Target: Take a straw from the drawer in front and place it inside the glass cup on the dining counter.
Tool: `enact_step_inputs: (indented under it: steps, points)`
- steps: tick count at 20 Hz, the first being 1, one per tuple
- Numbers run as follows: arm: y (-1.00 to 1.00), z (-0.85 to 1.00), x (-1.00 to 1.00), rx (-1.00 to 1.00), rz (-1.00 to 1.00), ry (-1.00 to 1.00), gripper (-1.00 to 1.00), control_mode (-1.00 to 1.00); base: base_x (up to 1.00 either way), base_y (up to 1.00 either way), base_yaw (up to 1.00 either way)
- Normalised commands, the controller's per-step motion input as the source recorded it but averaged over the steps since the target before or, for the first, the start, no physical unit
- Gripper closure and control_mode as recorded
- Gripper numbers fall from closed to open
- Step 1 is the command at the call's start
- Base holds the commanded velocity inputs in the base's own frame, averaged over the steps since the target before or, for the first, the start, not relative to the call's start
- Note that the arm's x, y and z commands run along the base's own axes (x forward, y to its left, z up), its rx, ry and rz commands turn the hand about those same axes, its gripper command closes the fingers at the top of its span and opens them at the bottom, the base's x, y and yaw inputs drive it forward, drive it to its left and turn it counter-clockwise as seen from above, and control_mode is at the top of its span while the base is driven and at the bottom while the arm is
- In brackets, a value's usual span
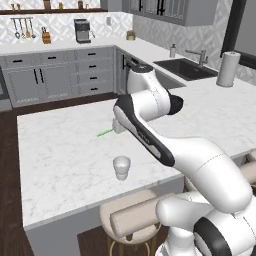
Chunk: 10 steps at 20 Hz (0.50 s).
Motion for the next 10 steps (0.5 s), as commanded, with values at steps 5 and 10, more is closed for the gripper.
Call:
enact_step_inputs:
  steps: [5,10]
  points:
    - [0.0,0.23,0.0,-0.39,0.18,-0.18,1.0,-1.0,0.0,0.0,0.0]
    - [0.0,0.16,0.0,-0.48,0.14,-0.15,1.0,-1.0,0.0,0.0,0.0]
